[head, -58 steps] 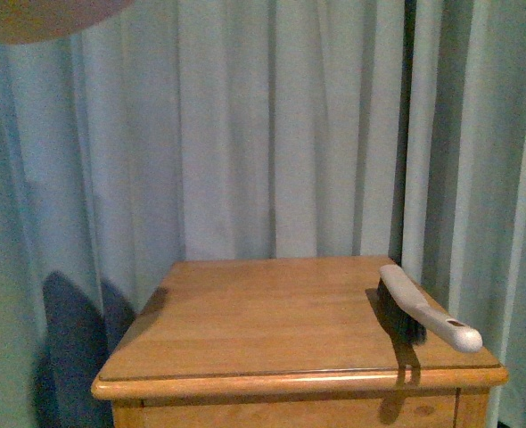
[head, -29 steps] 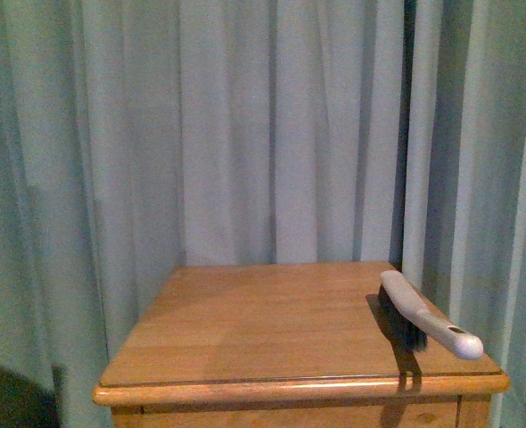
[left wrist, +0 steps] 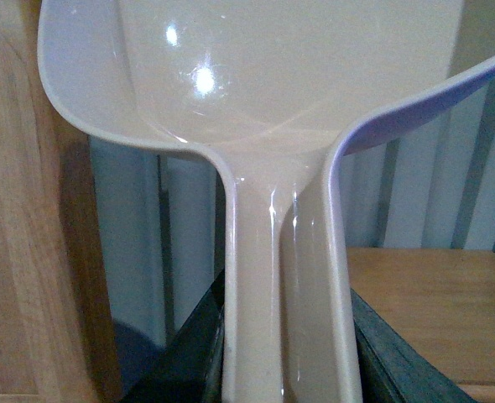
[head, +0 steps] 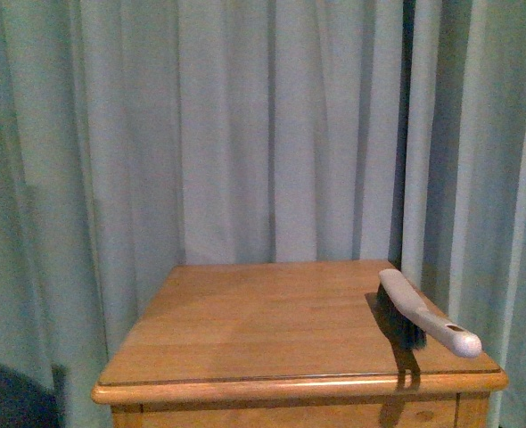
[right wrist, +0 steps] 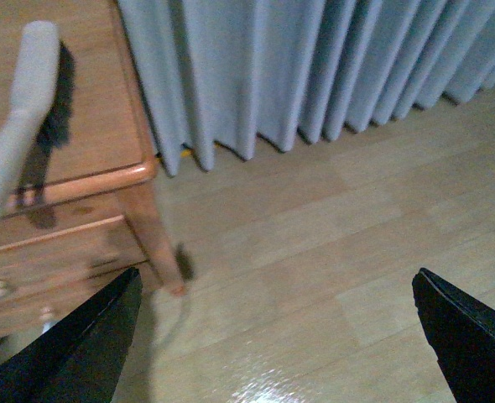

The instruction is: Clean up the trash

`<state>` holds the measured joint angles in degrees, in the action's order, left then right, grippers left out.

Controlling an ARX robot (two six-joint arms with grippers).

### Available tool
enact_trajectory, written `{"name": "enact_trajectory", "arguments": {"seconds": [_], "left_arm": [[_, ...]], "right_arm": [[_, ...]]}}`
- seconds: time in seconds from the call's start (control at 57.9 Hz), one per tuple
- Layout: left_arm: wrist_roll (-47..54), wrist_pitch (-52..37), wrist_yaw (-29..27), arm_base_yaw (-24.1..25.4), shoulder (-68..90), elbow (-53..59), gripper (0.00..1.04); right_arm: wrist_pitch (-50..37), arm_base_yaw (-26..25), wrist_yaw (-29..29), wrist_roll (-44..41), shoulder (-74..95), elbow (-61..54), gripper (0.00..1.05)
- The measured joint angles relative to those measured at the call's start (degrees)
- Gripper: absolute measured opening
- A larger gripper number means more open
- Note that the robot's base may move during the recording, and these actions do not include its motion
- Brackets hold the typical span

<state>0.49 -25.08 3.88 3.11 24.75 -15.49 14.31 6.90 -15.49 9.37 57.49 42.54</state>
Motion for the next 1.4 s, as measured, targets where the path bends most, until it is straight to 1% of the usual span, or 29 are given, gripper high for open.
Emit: {"name": "enact_trajectory", "arguments": {"seconds": [0.104, 0.156, 0.242, 0.38, 0.449, 0.709, 0.899, 1.175, 1.4], "left_arm": [[0.0, 0.0, 0.0, 0.0, 0.0, 0.0, 0.27], [0.0, 0.0, 0.0, 0.0, 0.0, 0.0, 0.27], [0.0, 0.0, 0.0, 0.0, 0.0, 0.0, 0.27], [0.0, 0.0, 0.0, 0.0, 0.0, 0.0, 0.27], [0.0, 0.0, 0.0, 0.0, 0.0, 0.0, 0.27], [0.0, 0.0, 0.0, 0.0, 0.0, 0.0, 0.27], [0.0, 0.0, 0.0, 0.0, 0.0, 0.0, 0.27], [0.0, 0.0, 0.0, 0.0, 0.0, 0.0, 0.27], [0.0, 0.0, 0.0, 0.0, 0.0, 0.0, 0.27]], "right_arm": [[6.0, 0.8, 2.3, 4.7, 10.7, 11.4, 0.97], [9.9, 1.4, 3.6, 7.8, 16.9, 18.9, 0.97], [14.7, 2.6, 5.9, 10.7, 24.8, 28.1, 0.97], [18.6, 5.0, 7.4, 12.8, 34.9, 37.2, 0.97], [19.9, 5.7, 8.2, 14.0, 38.7, 40.1, 0.97], [20.5, 6.1, 10.2, 16.9, 47.5, 45.1, 0.97], [18.9, 7.6, 10.9, 18.4, 51.2, 47.3, 0.97], [18.0, 10.2, 10.8, 19.4, 55.0, 49.5, 0.97], [17.1, 10.6, 10.2, 19.6, 58.0, 50.1, 0.97]]}}
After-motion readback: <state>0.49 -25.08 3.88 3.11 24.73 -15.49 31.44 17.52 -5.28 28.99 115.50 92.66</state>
